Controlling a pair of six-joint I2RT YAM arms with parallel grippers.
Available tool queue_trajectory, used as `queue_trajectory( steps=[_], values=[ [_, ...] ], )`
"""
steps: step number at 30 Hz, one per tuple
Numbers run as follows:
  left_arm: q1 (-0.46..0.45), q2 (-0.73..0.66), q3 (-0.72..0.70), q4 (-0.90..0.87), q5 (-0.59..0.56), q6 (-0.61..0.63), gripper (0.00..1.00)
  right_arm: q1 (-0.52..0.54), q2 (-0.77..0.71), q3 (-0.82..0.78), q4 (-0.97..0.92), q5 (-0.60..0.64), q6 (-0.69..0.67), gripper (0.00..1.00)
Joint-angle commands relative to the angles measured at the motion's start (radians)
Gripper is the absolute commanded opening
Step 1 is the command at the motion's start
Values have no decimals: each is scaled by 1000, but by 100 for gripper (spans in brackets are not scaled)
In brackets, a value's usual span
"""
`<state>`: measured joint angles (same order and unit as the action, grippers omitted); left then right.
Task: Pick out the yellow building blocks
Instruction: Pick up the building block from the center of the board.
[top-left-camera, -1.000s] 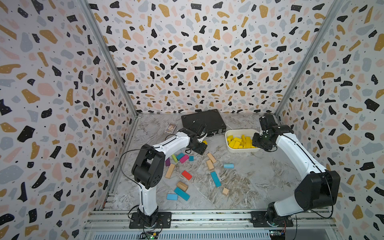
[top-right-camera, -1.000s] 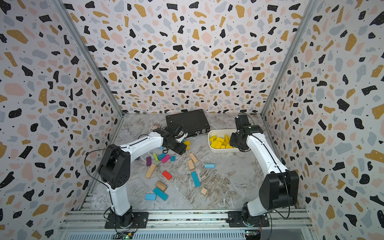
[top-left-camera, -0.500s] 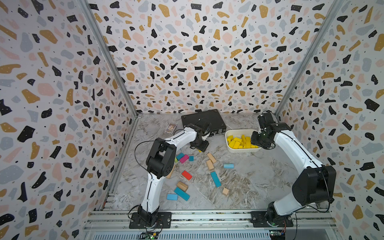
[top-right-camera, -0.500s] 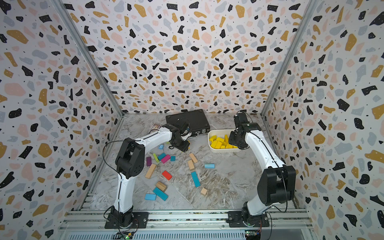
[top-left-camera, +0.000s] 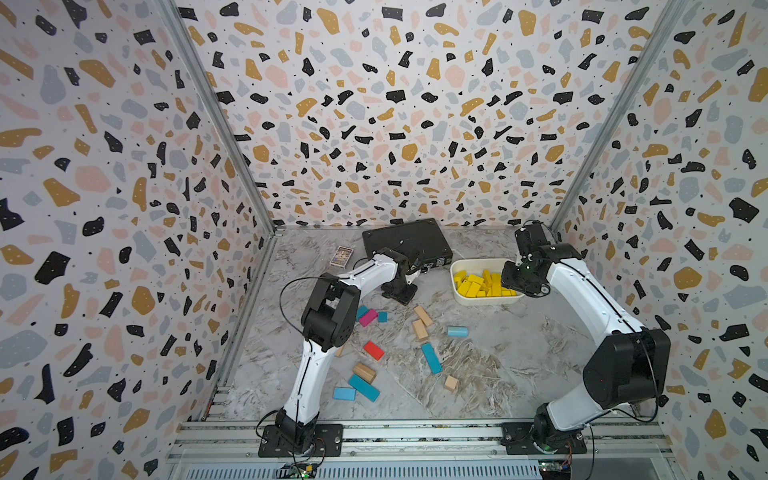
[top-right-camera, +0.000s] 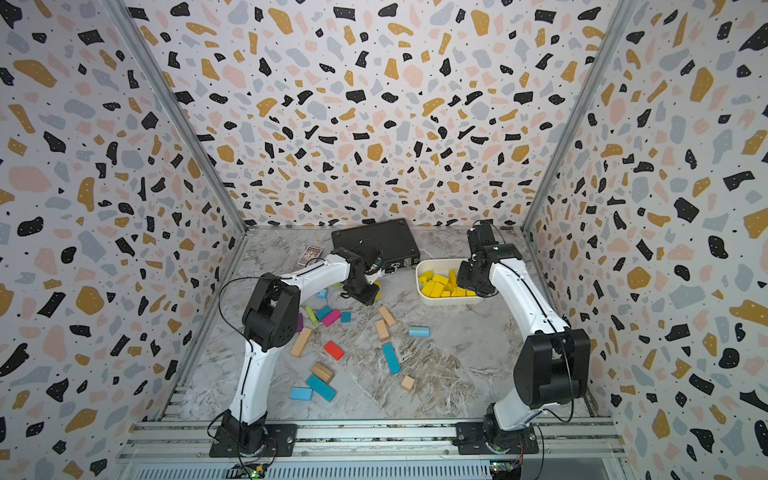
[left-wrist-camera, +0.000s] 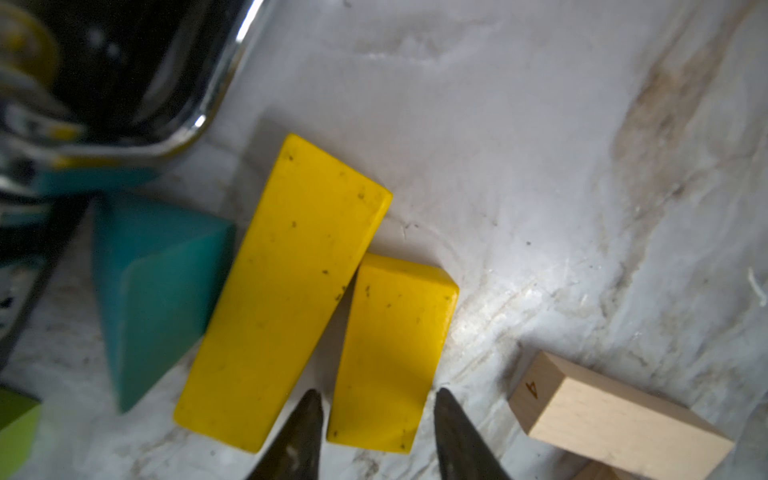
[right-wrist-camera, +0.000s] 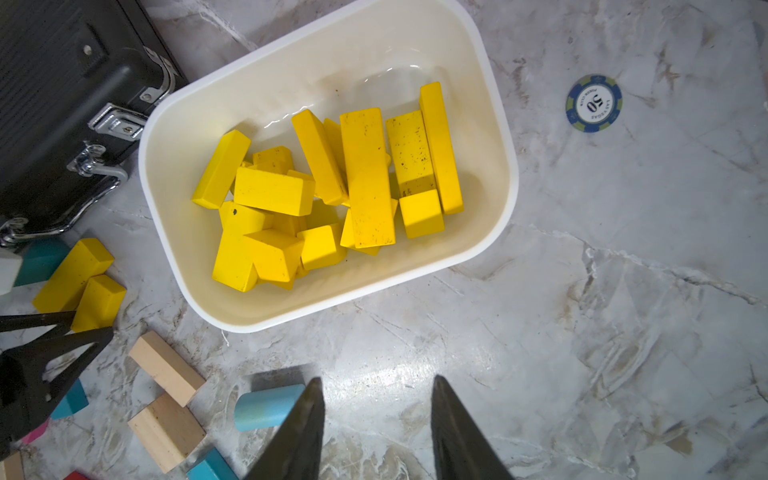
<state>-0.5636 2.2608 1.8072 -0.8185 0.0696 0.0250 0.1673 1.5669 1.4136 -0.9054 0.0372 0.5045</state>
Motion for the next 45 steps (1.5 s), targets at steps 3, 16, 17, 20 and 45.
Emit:
queue_trajectory(
  steps=[3, 16, 17, 20, 45],
  values=[
    [5, 21, 33, -38, 4, 35, 26, -4, -17, 28, -23, 6, -6, 44],
    [2, -435, -397, 382, 252, 30, 0, 11, -69, -58, 120, -387, 33, 38],
    [0, -478, -448, 444, 289, 8, 0, 29, -68, -62, 141, -444, 44, 37],
    [-25, -583, -600, 645, 365, -26, 0, 110, -51, -32, 152, -539, 50, 38],
    [-122, -681, -795, 995, 456, -83, 0, 281, 79, 57, 100, -653, 72, 32]
  ],
)
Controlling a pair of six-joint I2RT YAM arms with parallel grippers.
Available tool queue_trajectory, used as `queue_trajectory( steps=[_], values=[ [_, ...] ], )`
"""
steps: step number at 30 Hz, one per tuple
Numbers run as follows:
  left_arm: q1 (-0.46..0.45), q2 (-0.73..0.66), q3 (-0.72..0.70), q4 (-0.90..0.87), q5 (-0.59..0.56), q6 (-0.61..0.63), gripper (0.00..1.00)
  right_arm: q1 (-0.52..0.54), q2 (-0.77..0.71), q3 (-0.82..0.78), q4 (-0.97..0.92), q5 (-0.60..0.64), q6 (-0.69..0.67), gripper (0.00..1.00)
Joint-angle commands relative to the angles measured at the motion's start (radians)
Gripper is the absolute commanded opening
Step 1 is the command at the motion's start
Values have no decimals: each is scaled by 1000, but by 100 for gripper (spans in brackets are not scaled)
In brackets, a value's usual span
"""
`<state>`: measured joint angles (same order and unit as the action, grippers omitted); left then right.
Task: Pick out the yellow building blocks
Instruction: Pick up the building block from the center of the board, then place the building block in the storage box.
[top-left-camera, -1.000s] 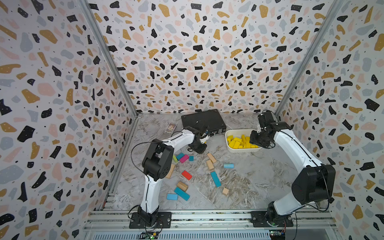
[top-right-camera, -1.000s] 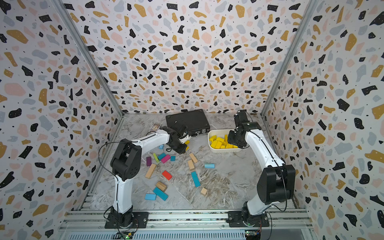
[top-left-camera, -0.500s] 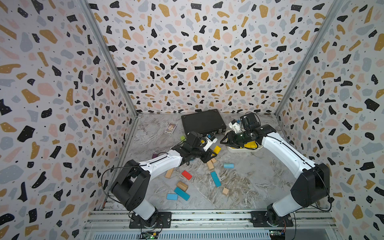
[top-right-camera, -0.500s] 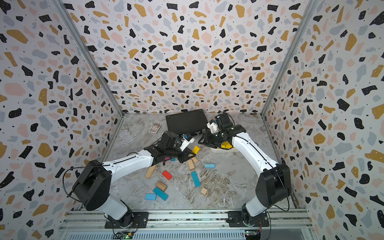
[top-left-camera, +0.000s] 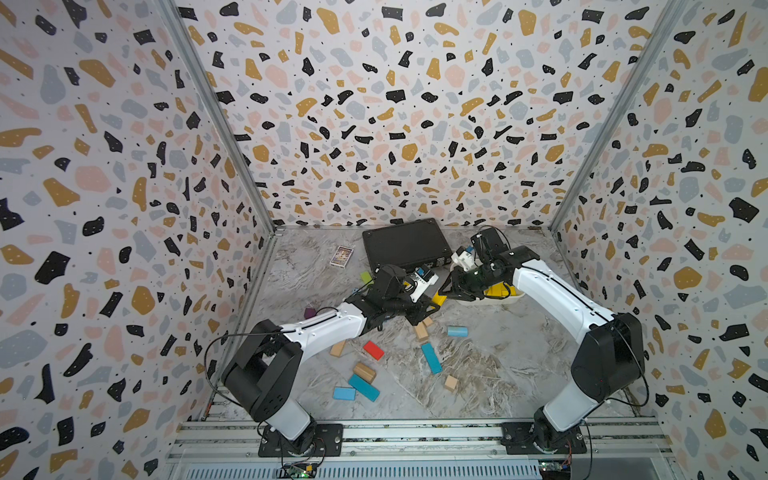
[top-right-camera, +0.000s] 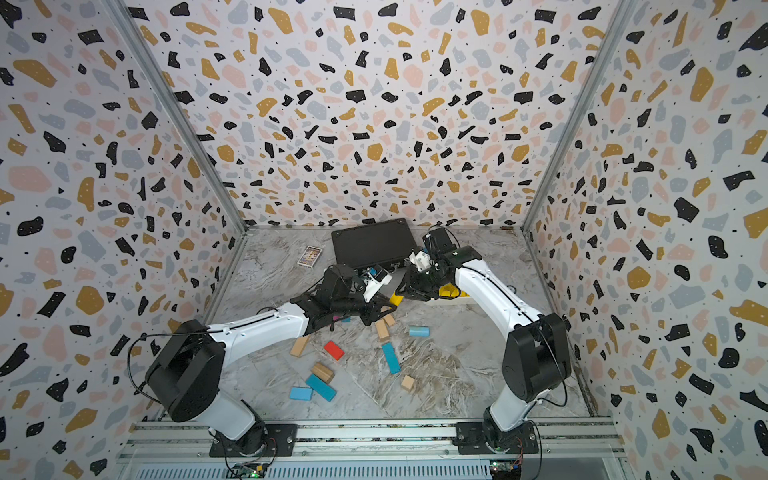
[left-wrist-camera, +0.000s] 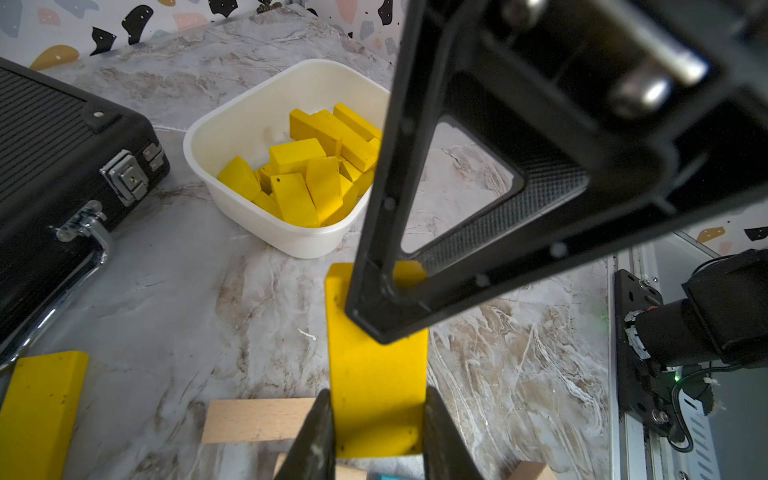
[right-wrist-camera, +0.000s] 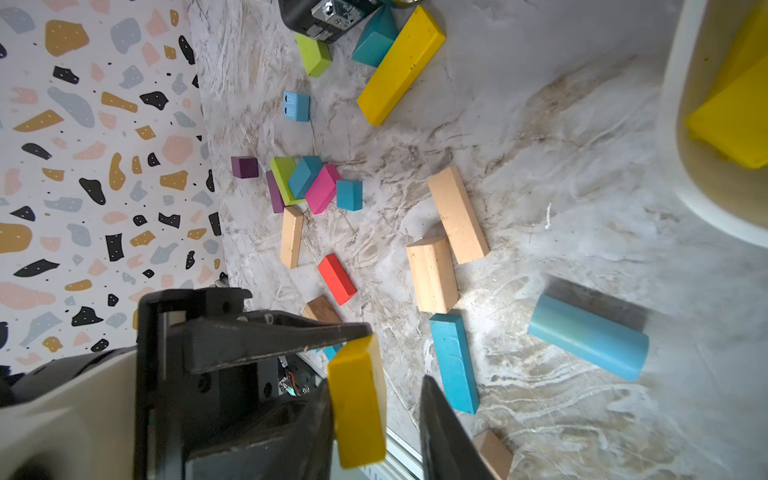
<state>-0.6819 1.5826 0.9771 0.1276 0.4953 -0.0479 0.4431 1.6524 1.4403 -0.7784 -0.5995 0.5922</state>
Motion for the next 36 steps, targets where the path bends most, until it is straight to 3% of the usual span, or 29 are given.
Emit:
queue_trajectory(
  steps=[1, 8, 11, 14, 15, 22, 30, 36],
  values=[
    [-3, 0, 37, 50, 34, -15, 0, 5, -5, 29, -25, -15, -18, 30],
    [-4, 18, 52, 48, 33, -19, 0, 5, 4, 33, 0, -17, -8, 8],
    [-3, 21, 58, 39, -26, -19, 50, -4, 11, 55, -2, 7, -5, 1],
    [0, -6, 51, 42, -83, 15, 80, -45, 11, 63, -1, 61, 5, 0],
    [3, -16, 48, 44, -95, 22, 83, -67, 9, 60, -1, 83, 13, 0],
    [32, -93, 10, 45, -138, 40, 89, -273, -46, 3, -35, 424, 11, 0],
    [35, -81, 13, -58, -371, 46, 86, -320, 50, 75, -103, 864, -125, 0],
    [38, -33, 63, -139, -522, 60, 87, -320, 210, 192, -126, 960, -252, 3]
  ],
)
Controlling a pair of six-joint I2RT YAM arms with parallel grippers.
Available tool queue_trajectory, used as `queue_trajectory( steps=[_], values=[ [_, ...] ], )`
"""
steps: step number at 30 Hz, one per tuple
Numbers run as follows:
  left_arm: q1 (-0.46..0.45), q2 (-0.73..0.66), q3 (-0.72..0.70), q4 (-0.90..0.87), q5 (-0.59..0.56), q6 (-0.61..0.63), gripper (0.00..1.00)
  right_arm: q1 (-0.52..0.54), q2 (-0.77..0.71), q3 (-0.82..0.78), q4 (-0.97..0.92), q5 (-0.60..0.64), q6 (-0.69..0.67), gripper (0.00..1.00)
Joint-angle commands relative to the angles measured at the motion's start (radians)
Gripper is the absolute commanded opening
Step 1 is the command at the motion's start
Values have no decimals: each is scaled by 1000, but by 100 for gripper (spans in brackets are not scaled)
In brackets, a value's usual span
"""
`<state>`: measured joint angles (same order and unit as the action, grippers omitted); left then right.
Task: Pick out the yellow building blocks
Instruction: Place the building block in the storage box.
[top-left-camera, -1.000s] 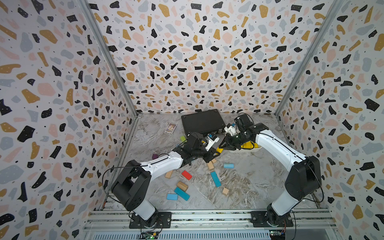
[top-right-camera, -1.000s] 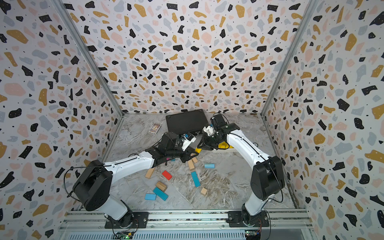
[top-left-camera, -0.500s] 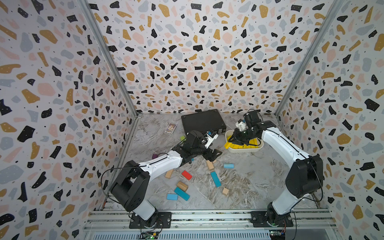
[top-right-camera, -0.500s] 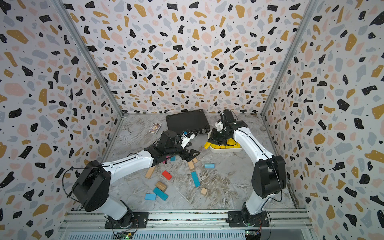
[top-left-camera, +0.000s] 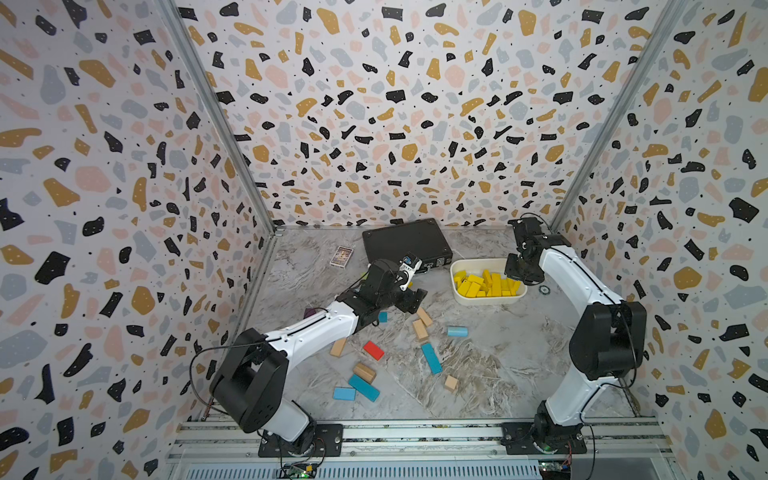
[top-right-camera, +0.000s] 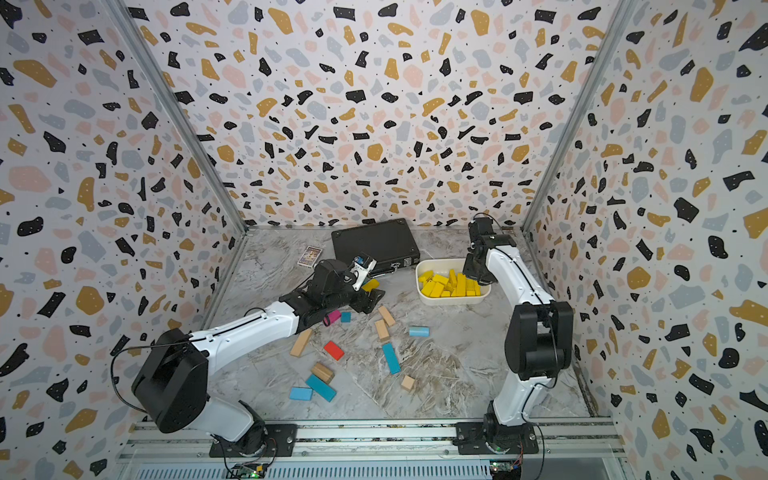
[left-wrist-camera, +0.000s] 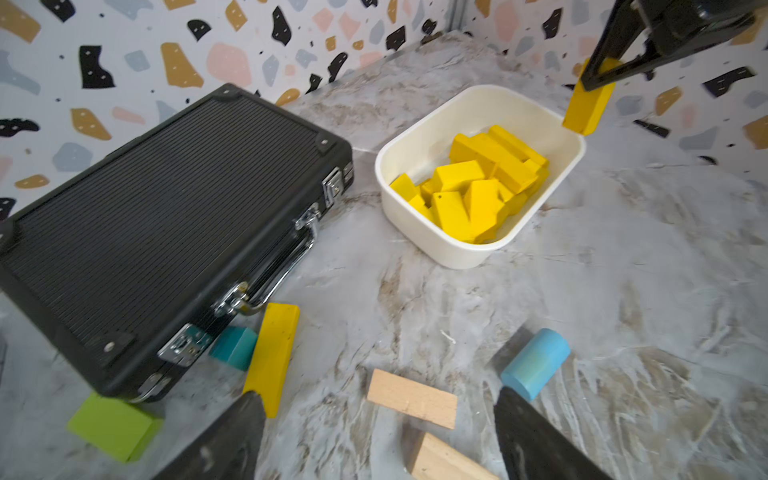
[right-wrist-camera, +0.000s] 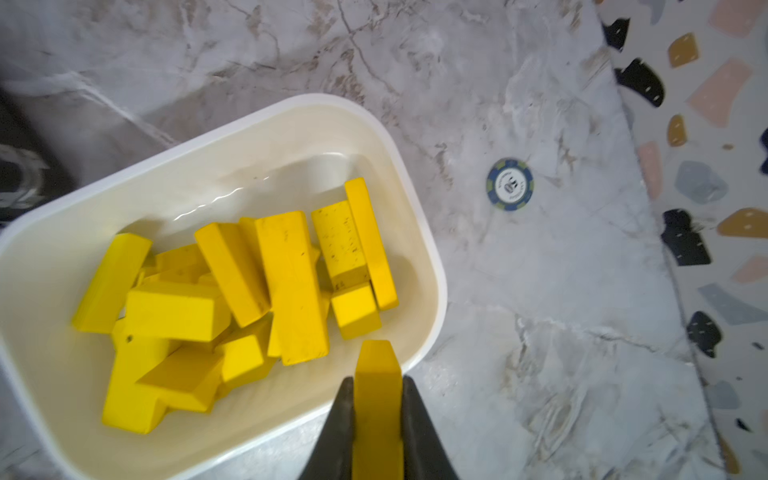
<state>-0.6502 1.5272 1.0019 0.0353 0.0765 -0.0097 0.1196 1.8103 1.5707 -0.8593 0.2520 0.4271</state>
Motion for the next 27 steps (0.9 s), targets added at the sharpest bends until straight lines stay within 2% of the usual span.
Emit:
queue_trajectory(
  steps=[1, 4, 7, 15, 20, 27],
  values=[
    [7, 30, 48, -61, -114, 25, 87, 4, 82, 89, -59, 107, -95, 4],
    [15, 51, 71, -92, -132, 21, 86, 4, 147, 147, -81, 75, -104, 6],
    [24, 74, 88, -118, -136, 3, 87, 4, 188, 170, -79, 46, -95, 15],
    [39, 146, 123, -146, -132, 5, 85, 4, 261, 201, -82, -28, -85, 31],
    [39, 199, 179, -194, -151, 30, 84, 5, 216, 200, -68, -51, -83, 44],
    [59, 265, 254, -285, -173, 81, 83, 4, 61, 139, -46, -127, -70, 46]
  ],
)
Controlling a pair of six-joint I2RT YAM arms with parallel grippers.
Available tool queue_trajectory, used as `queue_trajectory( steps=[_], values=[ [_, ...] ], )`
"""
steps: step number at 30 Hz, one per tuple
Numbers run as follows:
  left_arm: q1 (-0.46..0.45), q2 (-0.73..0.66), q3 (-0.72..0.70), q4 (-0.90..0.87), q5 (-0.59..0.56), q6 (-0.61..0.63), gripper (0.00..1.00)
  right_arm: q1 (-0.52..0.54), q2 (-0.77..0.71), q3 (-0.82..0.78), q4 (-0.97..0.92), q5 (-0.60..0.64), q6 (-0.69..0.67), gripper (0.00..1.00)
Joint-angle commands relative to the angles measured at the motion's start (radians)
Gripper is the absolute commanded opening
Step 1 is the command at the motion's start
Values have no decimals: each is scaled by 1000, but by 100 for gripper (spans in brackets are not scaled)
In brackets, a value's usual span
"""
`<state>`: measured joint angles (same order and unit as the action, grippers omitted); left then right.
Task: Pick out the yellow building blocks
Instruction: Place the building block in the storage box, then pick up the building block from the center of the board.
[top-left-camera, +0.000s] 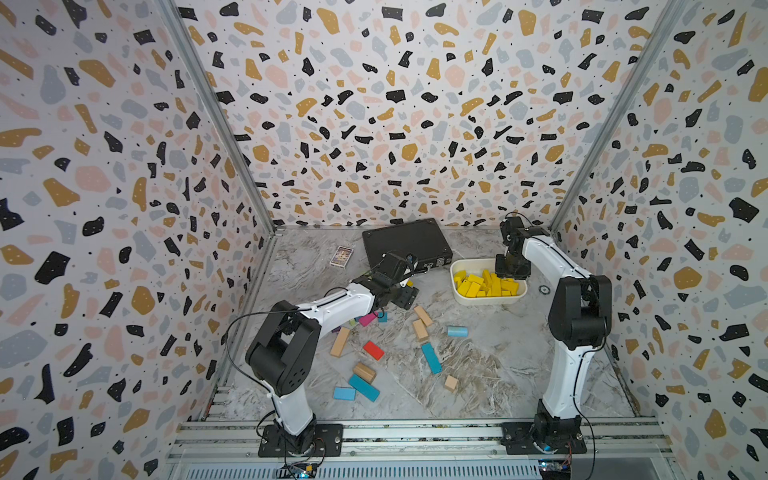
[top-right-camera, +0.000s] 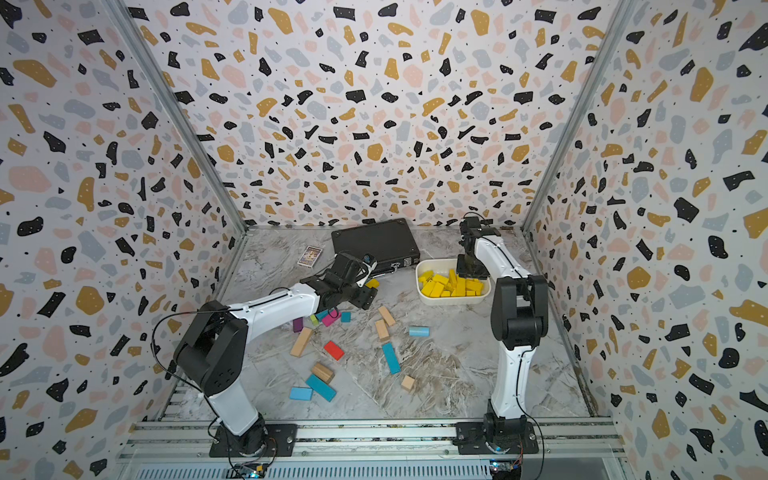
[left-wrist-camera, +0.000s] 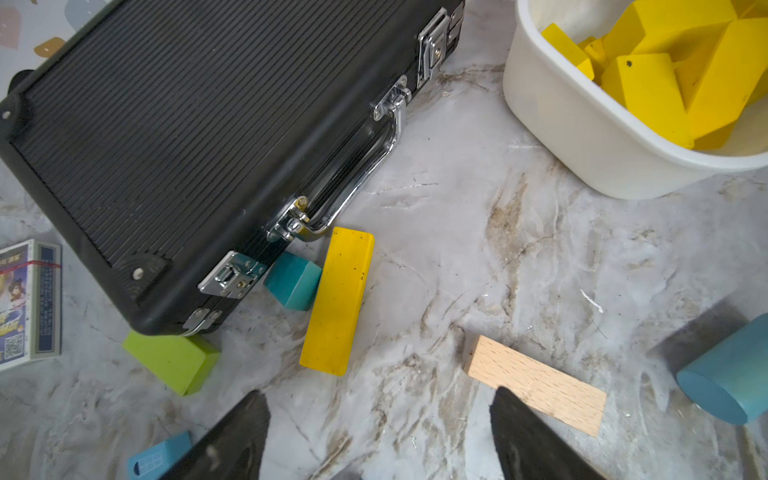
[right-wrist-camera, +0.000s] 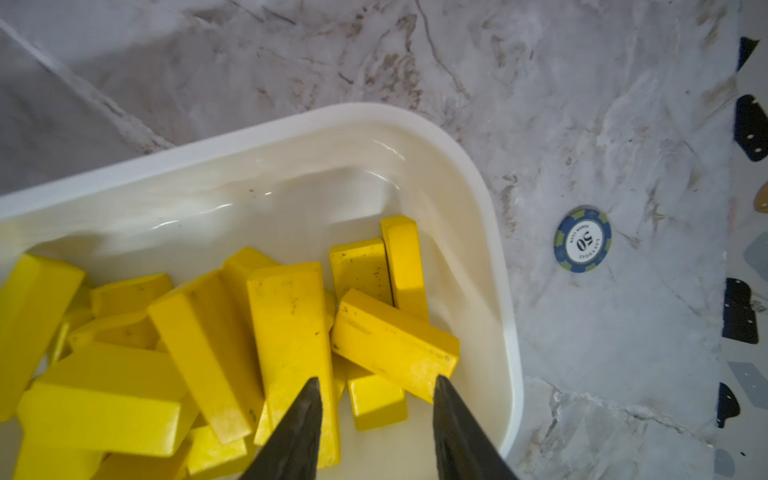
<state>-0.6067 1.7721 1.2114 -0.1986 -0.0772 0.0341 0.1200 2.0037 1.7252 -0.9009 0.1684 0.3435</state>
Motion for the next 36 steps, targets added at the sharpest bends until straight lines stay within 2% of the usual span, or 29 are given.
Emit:
queue_trajectory(
  steps=[1, 8, 13, 17, 21, 30, 36],
  values=[
    [22, 34, 61, -70, -18, 49, 83, 4, -168, -44, 13, -62, 13, 46],
    [36, 176, 252, -314, -56, 164, 80, 4, -361, -250, 108, -112, 43, 45],
    [66, 261, 371, -452, -59, 107, 75, 4, -415, -289, 105, -89, 47, 45],
    [88, 300, 415, -488, -33, 47, 75, 3, -426, -279, 103, -87, 57, 45],
    [99, 334, 454, -504, 41, -3, 74, 4, -431, -273, 104, -92, 69, 45],
    [104, 386, 483, -502, 113, 4, 66, 4, -453, -279, 91, -83, 74, 45],
    [104, 434, 519, -507, 108, 25, 58, 4, -462, -283, 91, -86, 73, 45]
  ],
)
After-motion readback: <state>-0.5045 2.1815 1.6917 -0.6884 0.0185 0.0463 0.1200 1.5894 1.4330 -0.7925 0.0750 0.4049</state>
